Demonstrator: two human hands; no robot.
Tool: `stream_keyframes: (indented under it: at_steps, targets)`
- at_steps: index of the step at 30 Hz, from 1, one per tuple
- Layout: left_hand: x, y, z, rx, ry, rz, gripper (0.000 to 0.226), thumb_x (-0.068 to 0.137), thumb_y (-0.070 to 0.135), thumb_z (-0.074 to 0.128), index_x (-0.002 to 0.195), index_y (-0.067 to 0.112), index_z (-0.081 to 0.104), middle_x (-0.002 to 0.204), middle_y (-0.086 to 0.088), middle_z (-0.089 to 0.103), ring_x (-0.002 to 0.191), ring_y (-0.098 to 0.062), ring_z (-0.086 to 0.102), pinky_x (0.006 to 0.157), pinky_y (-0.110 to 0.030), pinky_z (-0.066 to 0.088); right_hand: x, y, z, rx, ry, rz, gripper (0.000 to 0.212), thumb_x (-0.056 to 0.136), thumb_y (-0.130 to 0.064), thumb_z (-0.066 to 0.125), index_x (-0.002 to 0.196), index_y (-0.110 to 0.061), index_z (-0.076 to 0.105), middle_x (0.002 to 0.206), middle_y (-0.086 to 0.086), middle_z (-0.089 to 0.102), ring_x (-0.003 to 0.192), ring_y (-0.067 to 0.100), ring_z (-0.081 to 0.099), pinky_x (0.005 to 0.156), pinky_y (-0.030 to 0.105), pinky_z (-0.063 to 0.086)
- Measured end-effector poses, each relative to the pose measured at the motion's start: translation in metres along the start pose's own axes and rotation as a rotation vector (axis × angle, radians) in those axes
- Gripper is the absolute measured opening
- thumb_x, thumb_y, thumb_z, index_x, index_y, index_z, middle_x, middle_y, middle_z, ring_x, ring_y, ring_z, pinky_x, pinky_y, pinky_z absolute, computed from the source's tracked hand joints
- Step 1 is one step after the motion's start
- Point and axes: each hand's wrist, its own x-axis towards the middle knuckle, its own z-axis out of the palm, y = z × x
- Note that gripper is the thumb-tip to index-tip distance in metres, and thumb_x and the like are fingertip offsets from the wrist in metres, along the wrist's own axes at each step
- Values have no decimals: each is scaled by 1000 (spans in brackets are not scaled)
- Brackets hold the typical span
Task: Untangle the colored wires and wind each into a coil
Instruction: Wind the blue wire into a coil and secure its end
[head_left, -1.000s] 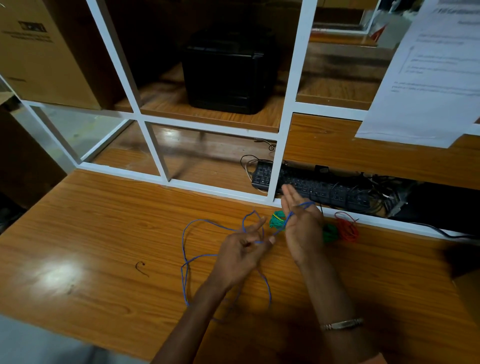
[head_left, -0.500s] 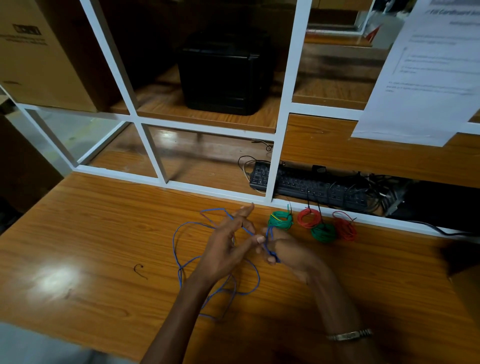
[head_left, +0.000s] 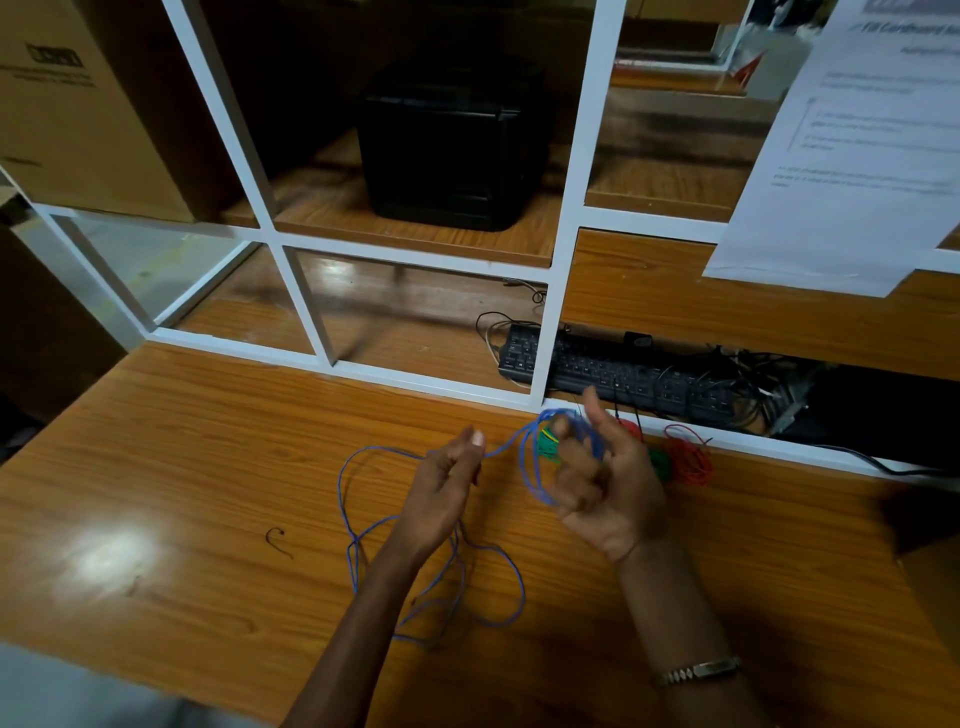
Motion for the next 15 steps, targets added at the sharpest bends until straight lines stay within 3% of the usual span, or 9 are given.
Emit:
stream_keyframes:
  at_steps: [1, 3, 5, 7, 11, 13, 15]
  targets:
    - [-2, -3, 4, -16, -9, -8, 54, 110, 33, 52, 63, 7, 43, 59, 12, 47, 104, -16, 71, 113, -32, 40, 2, -3, -1, 57, -4, -60, 58, 107, -50, 38, 103, -3, 72, 49, -8, 21, 34, 7, 20, 39, 22, 16]
    - [-3, -7, 10, -40, -28, -2, 53, 109, 30, 55, 61, 11, 45, 58, 11, 54, 130, -31, 59, 126, -35, 29, 6, -6, -2, 127, 69, -159, 56, 108, -43, 38, 129, 2, 65, 56, -8, 23, 41, 7, 22, 44, 22, 21]
    - [-3, -6, 13, -35, -59, -12, 48, 107, 28, 58, 62, 12, 53, 77, 4, 72, 145, -16, 47, 125, -30, 29, 12, -6, -5, 180, 153, -275, 55, 109, -36, 40, 141, 7, 51, 61, -8, 29, 47, 7, 24, 47, 20, 27]
    - [-8, -3, 17, 29, -124, 50, 39, 105, 23, 62, 69, 9, 62, 103, -2, 79, 148, 1, 39, 122, -26, 32, 19, -4, -13, 154, 280, -388, 47, 107, -28, 44, 137, 8, 48, 64, -7, 36, 49, 6, 31, 49, 19, 35]
    - [-17, -3, 25, 300, -262, 274, 19, 104, 31, 66, 96, 15, 71, 142, -6, 66, 153, -2, 32, 112, -25, 42, 23, -1, -31, -135, 457, -522, 9, 101, -18, 53, 99, -10, 54, 73, -2, 53, 59, 9, 50, 59, 22, 50]
    - [-17, -4, 23, 427, -257, 328, 22, 104, 36, 63, 101, 16, 69, 160, -6, 48, 154, -4, 33, 112, -28, 43, 22, 3, -33, -407, 595, -473, 15, 106, -14, 49, 94, -10, 56, 77, 0, 65, 72, 14, 64, 72, 28, 56]
    - [-11, -7, 19, 513, -235, 369, 21, 102, 36, 63, 102, 15, 68, 165, -5, 39, 154, -9, 34, 118, -30, 38, 25, 9, -37, -766, 747, -276, 27, 110, -18, 42, 95, -6, 62, 85, 1, 74, 87, 19, 72, 88, 36, 57]
